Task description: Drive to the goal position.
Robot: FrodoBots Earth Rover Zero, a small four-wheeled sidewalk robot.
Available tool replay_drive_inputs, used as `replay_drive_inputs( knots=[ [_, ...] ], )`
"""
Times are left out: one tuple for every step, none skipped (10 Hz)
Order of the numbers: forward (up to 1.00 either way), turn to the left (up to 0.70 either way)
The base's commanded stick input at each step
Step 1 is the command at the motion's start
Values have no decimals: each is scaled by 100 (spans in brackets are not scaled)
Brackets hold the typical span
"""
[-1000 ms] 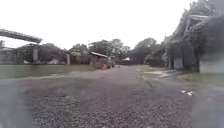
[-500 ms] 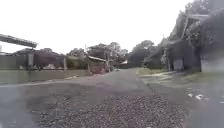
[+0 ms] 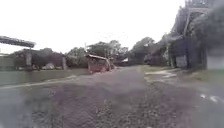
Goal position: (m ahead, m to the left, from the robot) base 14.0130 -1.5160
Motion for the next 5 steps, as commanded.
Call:
replay_drive_inputs(
  knots=[
    [70,0],
    [70,0],
    [70,0],
    [70,0],
    [70,0]
  ],
)
